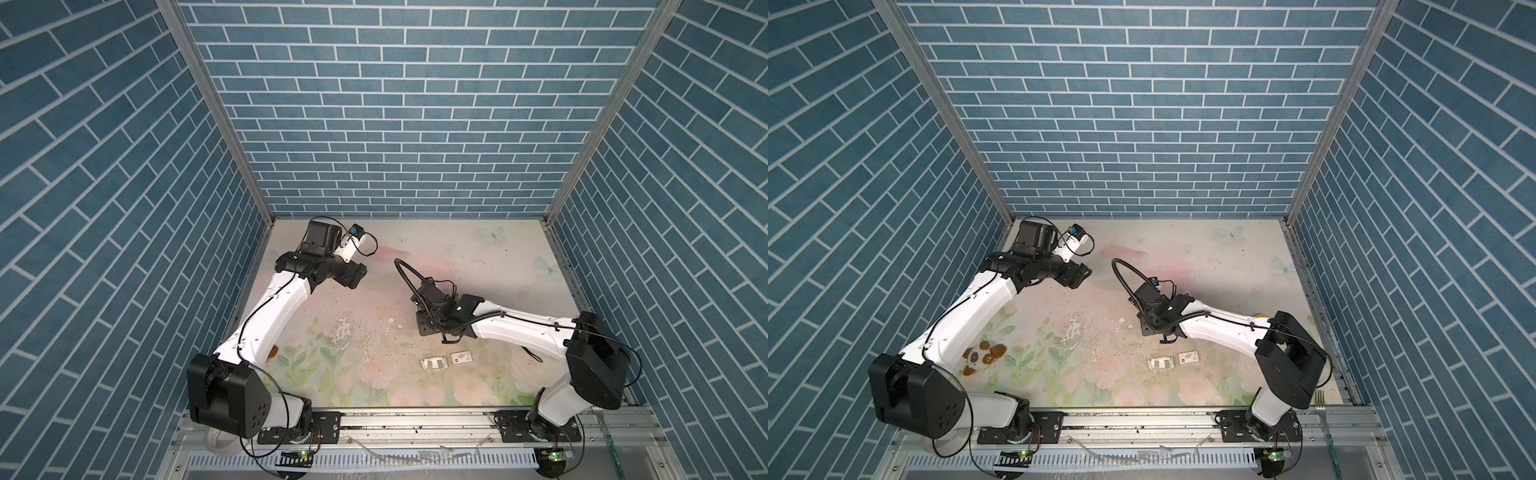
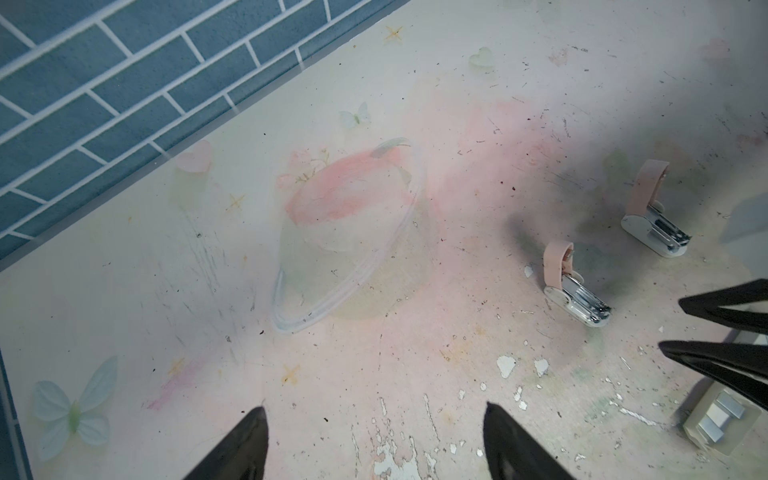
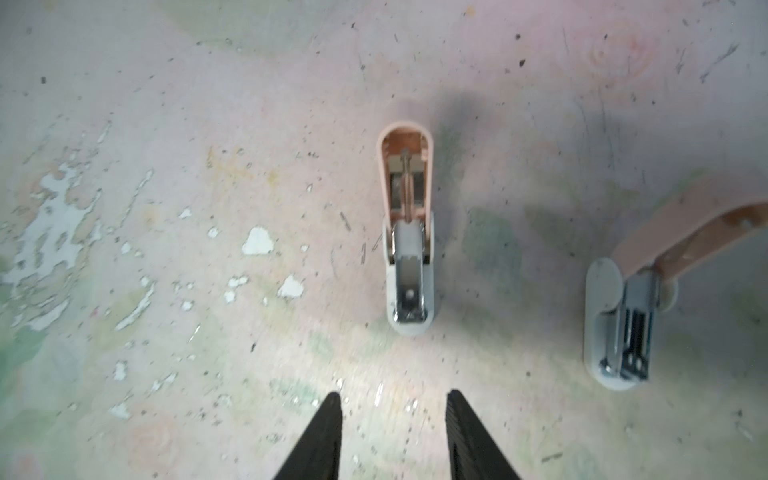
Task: Load the staples into the stapler
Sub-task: 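Open the right gripper and move it over the white staple tray, then lower the right gripper onto the staple strips in the white tray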
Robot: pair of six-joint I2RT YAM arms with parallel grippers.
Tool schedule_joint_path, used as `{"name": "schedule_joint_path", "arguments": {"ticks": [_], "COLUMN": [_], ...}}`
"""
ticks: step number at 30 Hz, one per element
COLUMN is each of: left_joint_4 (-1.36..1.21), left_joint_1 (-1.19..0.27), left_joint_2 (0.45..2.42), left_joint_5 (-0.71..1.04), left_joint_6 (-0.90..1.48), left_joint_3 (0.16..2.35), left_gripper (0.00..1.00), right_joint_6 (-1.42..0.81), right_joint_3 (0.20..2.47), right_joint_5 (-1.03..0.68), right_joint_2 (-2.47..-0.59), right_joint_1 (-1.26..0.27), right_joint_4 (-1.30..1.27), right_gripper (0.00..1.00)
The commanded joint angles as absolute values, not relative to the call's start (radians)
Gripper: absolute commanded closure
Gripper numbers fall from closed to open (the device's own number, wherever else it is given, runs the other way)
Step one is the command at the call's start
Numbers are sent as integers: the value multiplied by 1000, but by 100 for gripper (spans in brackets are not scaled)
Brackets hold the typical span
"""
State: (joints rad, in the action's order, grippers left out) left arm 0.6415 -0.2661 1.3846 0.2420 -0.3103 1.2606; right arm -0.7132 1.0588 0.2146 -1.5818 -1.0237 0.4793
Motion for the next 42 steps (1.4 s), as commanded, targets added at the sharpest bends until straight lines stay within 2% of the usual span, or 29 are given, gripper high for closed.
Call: {"name": "schedule_joint_path", "arguments": {"ticks": [1,7,15,31,42], "left_joint_4": [646,664,690,701,701], "left_joint_1": [-264,-264,-264,-264,-264], "left_joint_2": [1393,1415,1452,1490,1495], "left_joint_5": [278,323,416,441,453], "left_joint_6": [-337,-354,-338,-323,-318], "left_joint_3": [1240,1252,1264,1292,1292], "left_gripper": [18,18,18,19,19], "right_joint_6": [-865,-1000,-1111,-1163,-1175], "right_joint_3": [1012,974,929,827,841], "right_joint_5": [250,259,306,313,288], "right_joint_2": [-1514,-1486,-1527,-1522,-1563], "right_joint_1": [-1078,-1176,-1252,-1260,-1268], "right_joint_4": [557,574,557,455,448], "right_gripper": [60,65,67,75,76]}}
